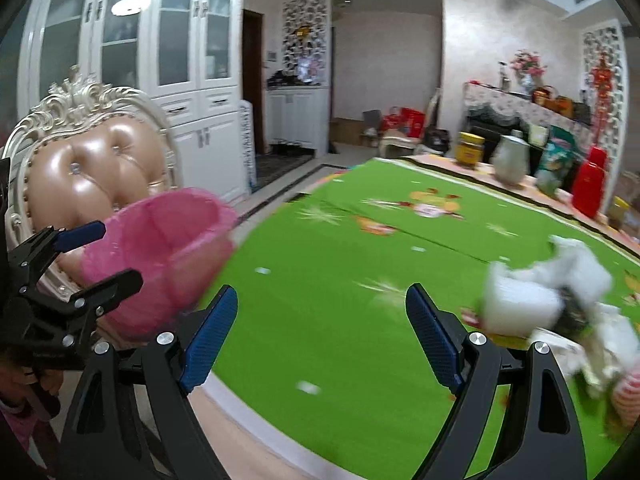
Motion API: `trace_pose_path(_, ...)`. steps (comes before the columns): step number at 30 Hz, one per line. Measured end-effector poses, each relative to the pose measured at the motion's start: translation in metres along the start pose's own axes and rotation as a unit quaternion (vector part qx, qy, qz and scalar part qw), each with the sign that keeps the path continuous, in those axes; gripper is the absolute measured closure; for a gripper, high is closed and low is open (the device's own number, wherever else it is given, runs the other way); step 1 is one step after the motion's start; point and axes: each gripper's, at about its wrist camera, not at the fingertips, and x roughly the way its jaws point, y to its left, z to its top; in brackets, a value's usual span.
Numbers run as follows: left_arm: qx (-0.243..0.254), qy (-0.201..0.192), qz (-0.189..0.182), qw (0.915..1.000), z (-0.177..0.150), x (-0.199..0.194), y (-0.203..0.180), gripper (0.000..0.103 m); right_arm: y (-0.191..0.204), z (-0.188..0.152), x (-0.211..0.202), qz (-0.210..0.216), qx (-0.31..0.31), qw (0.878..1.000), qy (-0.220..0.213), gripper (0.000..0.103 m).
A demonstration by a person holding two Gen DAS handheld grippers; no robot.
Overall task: Collect trash
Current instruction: 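Grasp the white tissue with the left tool while the right tool grasps the pink fruit net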
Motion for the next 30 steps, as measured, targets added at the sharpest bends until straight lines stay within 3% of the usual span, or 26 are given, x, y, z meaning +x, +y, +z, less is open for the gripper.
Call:
trace_pose_path(4, 0.000, 0.034, -0.056, 0.9978, 0.010, 0.017, -0.044, 0.005, -0.047, -0.014, -0.022, -0.045, 0.018, 0.999, 0.003, 0.022)
trace_pose_path(10, 0.028, 0.086, -0.094, 0.9915, 0.021, 0.055, -0.126, 0.005, -0.124, -0.040, -0.050, -0.117, 0.063, 0.991, 0.018, 0.021)
trace_pose_path(14, 0.037, 0.100, -0.137, 0.9849, 0.024, 0.071, -0.181, 0.005, -0.186, -0.064, -0.075, -0.173, 0.108, 0.978, 0.031, 0.021)
trace_pose_path(19, 0.072, 0.104, -0.153, 0.9801, 0.025, 0.088, -0.245, 0.005, -0.252, -0.089, -0.104, -0.234, 0.149, 0.960, 0.041, 0.021)
trace_pose_path(24, 0.111, 0.100, -0.153, 0.9769, 0.024, 0.102, -0.286, 0.005, -0.290, -0.105, -0.110, -0.245, 0.178, 0.952, 0.051, 0.021)
trace_pose_path(30, 0.118, 0.110, -0.141, 0.9767, 0.028, 0.127, -0.309, 0.009, -0.282, -0.104, -0.090, -0.228, 0.142, 0.961, 0.067, 0.021)
